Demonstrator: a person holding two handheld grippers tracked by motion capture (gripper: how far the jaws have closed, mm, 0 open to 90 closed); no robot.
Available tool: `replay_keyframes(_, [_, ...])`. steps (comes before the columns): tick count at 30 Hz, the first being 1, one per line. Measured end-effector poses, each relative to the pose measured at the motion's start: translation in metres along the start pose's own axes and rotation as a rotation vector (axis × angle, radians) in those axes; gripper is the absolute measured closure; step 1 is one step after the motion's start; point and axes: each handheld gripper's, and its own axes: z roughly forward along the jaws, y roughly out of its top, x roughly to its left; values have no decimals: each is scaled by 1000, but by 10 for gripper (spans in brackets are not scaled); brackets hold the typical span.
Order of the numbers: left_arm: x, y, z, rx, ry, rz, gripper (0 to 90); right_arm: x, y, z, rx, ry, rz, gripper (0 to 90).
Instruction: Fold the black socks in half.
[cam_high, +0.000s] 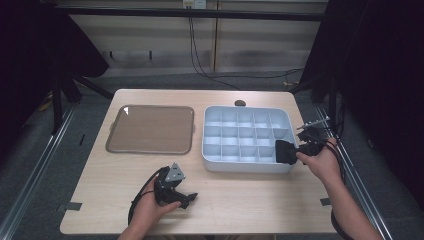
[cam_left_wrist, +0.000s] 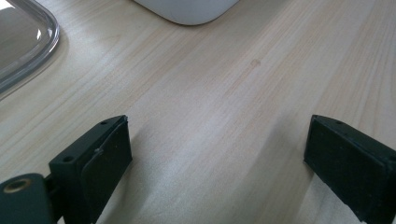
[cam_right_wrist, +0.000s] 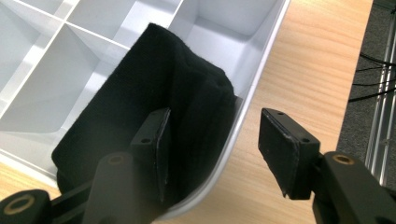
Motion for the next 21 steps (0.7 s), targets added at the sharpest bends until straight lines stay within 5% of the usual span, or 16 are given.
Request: replay_keyframes(21, [-1, 0, 1, -9, 1, -9, 68, 2, 13, -21, -15, 13, -16, 449])
